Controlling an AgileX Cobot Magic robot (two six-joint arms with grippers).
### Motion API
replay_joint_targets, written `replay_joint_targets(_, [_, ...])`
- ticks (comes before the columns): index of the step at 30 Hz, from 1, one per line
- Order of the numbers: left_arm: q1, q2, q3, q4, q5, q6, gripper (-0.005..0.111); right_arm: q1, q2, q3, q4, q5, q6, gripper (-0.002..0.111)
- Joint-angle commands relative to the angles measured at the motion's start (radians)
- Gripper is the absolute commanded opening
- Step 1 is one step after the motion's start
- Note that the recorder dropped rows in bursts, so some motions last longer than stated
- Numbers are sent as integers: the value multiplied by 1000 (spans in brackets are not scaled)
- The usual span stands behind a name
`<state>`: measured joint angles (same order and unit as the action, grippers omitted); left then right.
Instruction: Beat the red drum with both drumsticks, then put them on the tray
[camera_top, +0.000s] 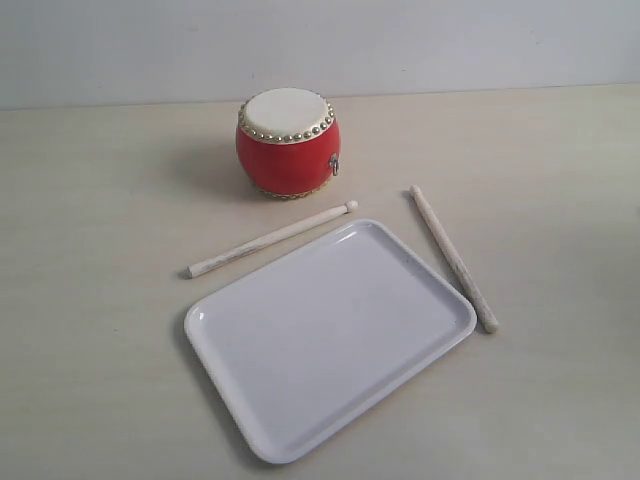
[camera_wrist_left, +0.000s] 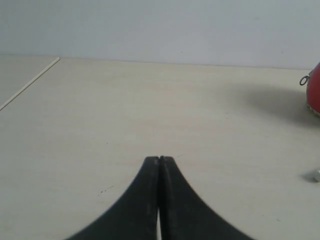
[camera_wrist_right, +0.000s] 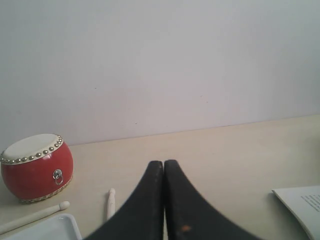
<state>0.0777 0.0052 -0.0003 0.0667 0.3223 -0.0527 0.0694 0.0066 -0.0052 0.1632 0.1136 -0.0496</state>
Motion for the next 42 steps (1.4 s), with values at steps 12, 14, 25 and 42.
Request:
replay_joint_targets(12, [1,-5,0,-72,-140,-218,0,-5,-7,5,-6,-4,0,0])
replay_joint_targets(14, [1,-5,0,-67,-138,-218,0,-5,-7,5,-6,-4,0,0])
replay_joint_targets(25, [1,-5,0,-51,-382,-228,0,-5,-7,5,-6,-4,0,0])
replay_joint_targets(42, [1,-5,0,-67,-786,-686,0,-5,-7,5,-6,-4,0,0])
